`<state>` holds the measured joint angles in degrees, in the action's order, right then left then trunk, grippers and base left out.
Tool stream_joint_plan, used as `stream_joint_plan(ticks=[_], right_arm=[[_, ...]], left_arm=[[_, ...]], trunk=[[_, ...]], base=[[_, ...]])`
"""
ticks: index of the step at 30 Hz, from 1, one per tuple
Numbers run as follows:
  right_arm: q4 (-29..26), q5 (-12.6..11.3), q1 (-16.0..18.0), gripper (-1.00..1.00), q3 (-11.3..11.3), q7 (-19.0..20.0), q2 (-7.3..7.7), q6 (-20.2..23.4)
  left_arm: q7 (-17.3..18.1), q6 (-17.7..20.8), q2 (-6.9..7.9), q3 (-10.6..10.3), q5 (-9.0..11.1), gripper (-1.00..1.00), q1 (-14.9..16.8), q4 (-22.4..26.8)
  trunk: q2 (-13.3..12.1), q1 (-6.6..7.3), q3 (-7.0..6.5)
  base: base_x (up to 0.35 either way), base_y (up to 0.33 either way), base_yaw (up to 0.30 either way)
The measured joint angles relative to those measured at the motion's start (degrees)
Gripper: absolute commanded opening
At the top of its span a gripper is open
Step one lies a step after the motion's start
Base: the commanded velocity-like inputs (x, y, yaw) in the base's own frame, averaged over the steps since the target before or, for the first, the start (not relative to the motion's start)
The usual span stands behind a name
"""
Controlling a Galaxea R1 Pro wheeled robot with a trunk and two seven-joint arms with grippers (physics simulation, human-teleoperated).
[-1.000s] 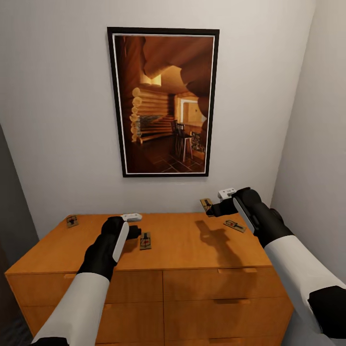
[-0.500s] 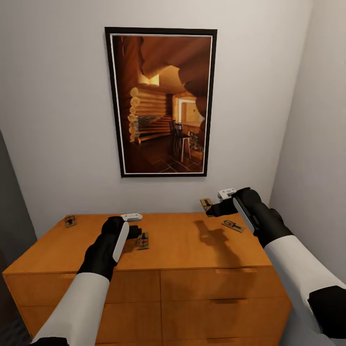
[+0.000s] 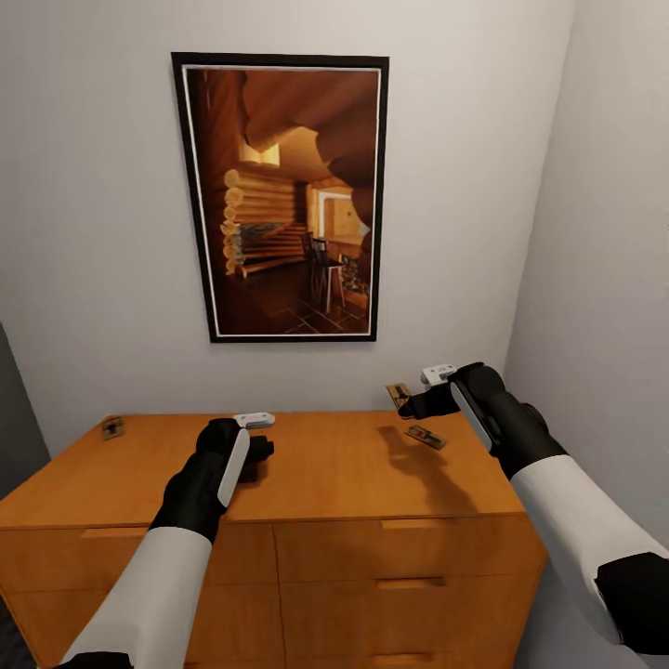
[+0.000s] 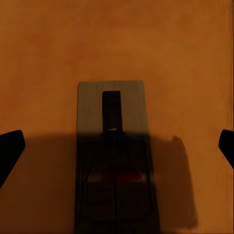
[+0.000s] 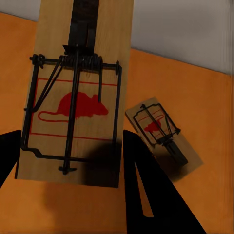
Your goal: Take the four mousetraps from the cabinet in the bathroom and place them on the bathroom floor. Make sure all four end up on the same floor surface, and ensure that at least two of them are either under or directly next to the same bathroom sink.
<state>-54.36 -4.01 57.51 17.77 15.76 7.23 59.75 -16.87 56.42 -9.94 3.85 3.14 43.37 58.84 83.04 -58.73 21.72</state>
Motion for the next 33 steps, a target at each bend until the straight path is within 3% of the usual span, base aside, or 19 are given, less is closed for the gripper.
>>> stream_joint_plan(ticks=[12,23,33], right_arm=[[0.0,0.0,0.0,-1.0,0.05,0.0,0.0,-0.01],[0.0,0.0,0.0,-1.0,0.09,0.0,0.0,-0.01],[-0.03,-0.01,0.0,-1.0,0.34,0.0,-0.07,0.0]], left_arm=[[-0.66,-0.17,0.08,0.09,-0.57,1.0,0.0,-0.19],[-3.93,-0.29,0.06,0.11,-0.16,1.0,0.0,-0.66],[-4.83,-0.36,-0.01,0.23,0.05,1.0,0.0,-0.88]], trunk=[[0.0,0.0,0.0],[0.0,0.0,0.0],[0.0,0.0,0.0]], base=[[0.0,-0.015,0.0],[0.0,0.0,0.0],[0.0,0.0,0.0]])
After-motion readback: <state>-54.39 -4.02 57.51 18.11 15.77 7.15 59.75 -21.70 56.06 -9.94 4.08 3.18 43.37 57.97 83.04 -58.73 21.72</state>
